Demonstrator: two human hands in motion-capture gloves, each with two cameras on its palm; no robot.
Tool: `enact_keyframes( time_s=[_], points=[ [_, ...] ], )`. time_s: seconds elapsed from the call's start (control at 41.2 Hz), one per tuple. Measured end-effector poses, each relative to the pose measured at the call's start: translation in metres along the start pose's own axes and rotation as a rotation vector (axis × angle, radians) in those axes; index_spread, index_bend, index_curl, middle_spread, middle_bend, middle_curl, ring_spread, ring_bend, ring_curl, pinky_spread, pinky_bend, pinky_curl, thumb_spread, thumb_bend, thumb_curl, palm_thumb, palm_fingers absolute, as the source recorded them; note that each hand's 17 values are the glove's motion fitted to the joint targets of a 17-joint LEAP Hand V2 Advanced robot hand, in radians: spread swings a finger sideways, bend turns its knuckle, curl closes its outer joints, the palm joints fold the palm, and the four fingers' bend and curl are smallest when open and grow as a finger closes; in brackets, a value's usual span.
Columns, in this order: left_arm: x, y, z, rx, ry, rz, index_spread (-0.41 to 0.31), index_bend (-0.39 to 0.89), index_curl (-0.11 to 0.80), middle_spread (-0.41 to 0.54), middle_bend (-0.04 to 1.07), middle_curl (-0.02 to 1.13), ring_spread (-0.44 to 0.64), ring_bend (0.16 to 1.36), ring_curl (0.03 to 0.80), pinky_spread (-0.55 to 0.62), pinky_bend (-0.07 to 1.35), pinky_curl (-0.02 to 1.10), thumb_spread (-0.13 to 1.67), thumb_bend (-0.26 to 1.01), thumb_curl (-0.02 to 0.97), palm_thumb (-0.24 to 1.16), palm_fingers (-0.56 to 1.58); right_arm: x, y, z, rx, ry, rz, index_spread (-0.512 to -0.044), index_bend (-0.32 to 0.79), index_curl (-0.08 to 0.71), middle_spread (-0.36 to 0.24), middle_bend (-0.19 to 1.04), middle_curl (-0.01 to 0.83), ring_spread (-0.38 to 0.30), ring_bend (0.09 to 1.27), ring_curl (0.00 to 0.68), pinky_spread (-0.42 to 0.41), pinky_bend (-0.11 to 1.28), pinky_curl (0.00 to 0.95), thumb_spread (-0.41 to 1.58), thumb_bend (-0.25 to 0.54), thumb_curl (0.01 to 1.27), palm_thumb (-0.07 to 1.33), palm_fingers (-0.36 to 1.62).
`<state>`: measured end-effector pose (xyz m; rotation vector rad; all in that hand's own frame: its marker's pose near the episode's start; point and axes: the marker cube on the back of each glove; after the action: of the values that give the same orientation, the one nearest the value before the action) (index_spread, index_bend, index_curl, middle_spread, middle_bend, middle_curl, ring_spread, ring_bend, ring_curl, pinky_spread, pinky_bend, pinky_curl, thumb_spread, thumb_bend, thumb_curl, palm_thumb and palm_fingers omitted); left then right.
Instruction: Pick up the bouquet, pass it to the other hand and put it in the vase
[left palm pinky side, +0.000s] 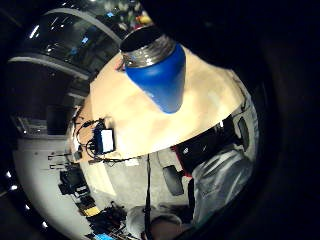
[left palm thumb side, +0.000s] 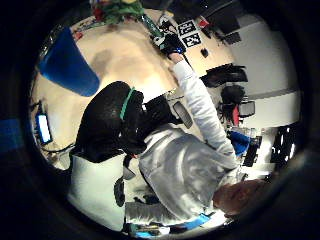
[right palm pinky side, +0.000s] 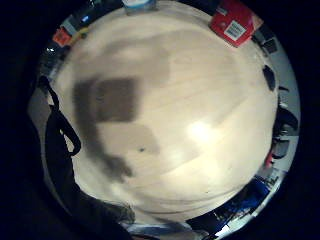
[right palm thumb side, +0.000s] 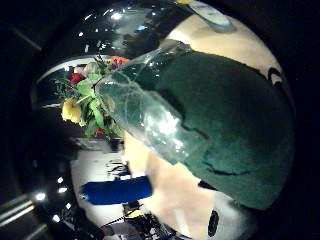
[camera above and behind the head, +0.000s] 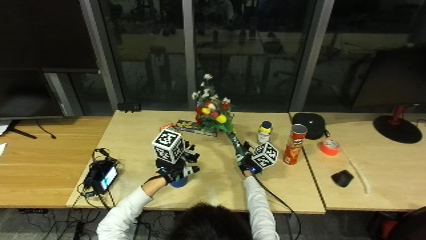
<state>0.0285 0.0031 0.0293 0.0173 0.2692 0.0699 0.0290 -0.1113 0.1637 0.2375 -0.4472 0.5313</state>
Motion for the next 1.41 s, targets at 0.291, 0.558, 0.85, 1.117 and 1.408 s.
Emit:
enact_keyframes(
  time_s=[0.291, 0.558, 0.85, 1.117, 1.408],
  points=[
    [0.011, -0.05, -0.063, 0.177, 0.292, -0.001, 0.043, 0.15, 0.314, 0.254, 0.18, 0.31, 0.36, 0.57, 0.27, 0.3, 0.46, 0.34, 1.12, -0.02, 0.32, 0.42, 0.32, -0.086, -0.016, -0.087, 0.056, -0.777, -0.209, -0.232, 0.39, 0.514, -0.185, 0.75, 0.637, -0.203, 0.93, 0.556, -0.259, 0.72, 0.488, 0.85, -0.019, 0.52, 1.03, 1.42],
    [0.058, -0.14, -0.115, 0.305, 1.159, 0.003, 0.074, 0.16, 0.321, 0.252, 0.2, 0.33, 0.36, 0.57, 0.274, 0.36, 0.34, 0.32, 1.08, -0.02, 0.336, 0.46, 0.3, -0.152, 0.039, -0.133, 0.005, -1.088, -0.371, -0.224, 0.4, 0.557, -0.175, 0.78, 0.645, -0.198, 0.96, 0.56, -0.25, 0.75, 0.505, 0.69, -0.024, 0.6, 1.04, 1.39],
    [0.101, -0.187, -0.111, 0.383, 1.217, 0.124, 0.121, 0.09, 0.26, 0.302, 0.21, 0.35, 0.39, 0.63, 0.289, 0.43, 0.37, 0.33, 0.98, -0.02, 0.36, 0.52, 0.16, -0.182, 0.094, -0.112, -0.021, -1.102, -0.495, -0.222, 0.39, 0.589, -0.171, 0.8, 0.646, -0.195, 0.97, 0.557, -0.24, 0.76, 0.513, 0.59, -0.024, 0.66, 1.04, 1.38],
    [0.084, -0.189, -0.099, 0.63, 1.161, -0.064, -0.152, 0.26, 0.344, -0.146, 0.5, 0.44, -0.21, 0.7, 0.341, -0.21, 0.52, 0.38, 0.74, 0.02, 0.452, 0.72, 1.42, -0.191, 0.097, -0.082, 0.147, -1.048, -0.78, -0.226, 0.39, 0.613, -0.169, 0.8, 0.644, -0.193, 0.98, 0.552, -0.242, 0.76, 0.512, 0.56, -0.025, 0.7, 1.03, 1.38],
    [0.065, -0.175, -0.149, 0.818, 1.27, 0.133, -0.313, 0.48, 0.474, -0.287, 0.68, 0.54, -0.35, 0.78, 0.43, -0.35, 0.57, 0.44, 0.41, -0.01, 0.592, 0.85, 1.45, -0.199, 0.107, -0.066, -0.101, -0.923, -0.936, -0.249, 0.21, 0.579, -0.183, 0.67, 0.595, -0.204, 0.93, 0.524, -0.3, 0.76, 0.484, 0.55, -0.072, 0.69, 0.92, 1.18]
  ],
)
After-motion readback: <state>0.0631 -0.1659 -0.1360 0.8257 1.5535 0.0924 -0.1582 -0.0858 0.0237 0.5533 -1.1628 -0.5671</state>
